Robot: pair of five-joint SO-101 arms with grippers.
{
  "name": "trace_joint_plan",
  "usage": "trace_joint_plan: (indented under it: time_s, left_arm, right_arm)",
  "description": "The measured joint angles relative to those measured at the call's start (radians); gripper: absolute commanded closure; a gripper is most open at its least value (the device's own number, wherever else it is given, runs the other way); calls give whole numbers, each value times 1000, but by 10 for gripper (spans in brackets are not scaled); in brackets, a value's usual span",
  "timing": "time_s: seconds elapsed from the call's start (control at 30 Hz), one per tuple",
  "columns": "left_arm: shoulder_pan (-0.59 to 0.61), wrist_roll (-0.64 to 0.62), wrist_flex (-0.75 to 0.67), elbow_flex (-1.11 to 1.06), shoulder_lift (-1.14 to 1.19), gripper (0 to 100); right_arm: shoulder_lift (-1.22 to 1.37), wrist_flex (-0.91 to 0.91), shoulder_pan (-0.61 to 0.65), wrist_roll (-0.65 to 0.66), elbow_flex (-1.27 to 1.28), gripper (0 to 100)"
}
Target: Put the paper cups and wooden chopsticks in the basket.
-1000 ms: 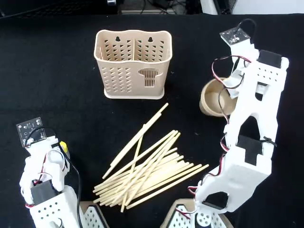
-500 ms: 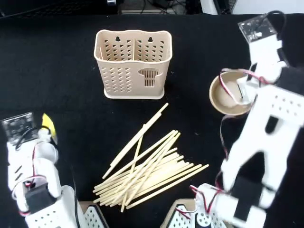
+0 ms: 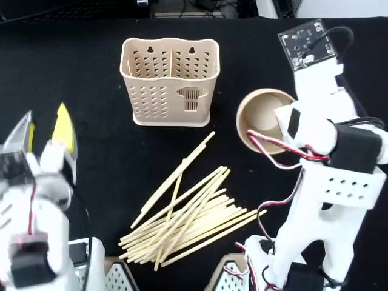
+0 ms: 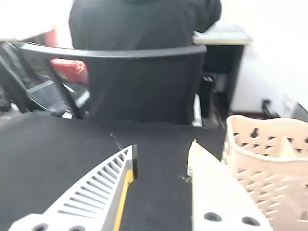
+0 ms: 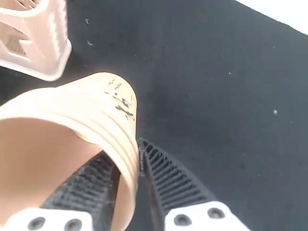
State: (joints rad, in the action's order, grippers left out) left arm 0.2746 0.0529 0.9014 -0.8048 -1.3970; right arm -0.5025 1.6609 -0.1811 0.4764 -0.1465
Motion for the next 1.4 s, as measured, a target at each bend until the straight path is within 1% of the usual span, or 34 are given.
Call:
trace_joint_plan:
  time_s: [0.13, 0.3, 0.43, 0.53, 0.63, 0.8, 0.97, 1.1, 1.2, 1.3, 1.4]
  left_arm:
    - [-69, 0, 0, 258, 350, 805]
    - [-170, 0, 0, 552, 726, 805]
    - [-226, -14, -3, 681, 931, 803]
    - [-249, -91, -3, 760, 1045, 801]
    - [-253, -169, -3, 822, 1128, 801]
    - [-253, -187, -3, 852, 1260, 801]
    - [-253, -187, -2, 845, 1359, 805]
    - [-256, -187, -2, 792, 1367, 807]
    - [-282, -189, -3, 746, 1366, 861]
    - [-319, -189, 26, 707, 1330, 917]
    - [-353, -187, 58, 680, 1286, 927]
  right_arm:
    - [0, 0, 6, -38, 6, 986]
    - [0, 21, 8, -43, 6, 986]
    - [0, 55, 8, -43, 6, 986]
    - [0, 60, 8, -43, 21, 986]
    - [-3, 60, 8, -43, 61, 986]
    - [-6, 46, 8, -43, 124, 986]
    - [-6, 29, 8, -43, 132, 986]
    - [-6, 29, 8, -43, 132, 986]
    - [-6, 28, 8, -43, 132, 986]
    - [-6, -11, 8, -43, 132, 986]
    - [-6, -48, 8, -43, 132, 986]
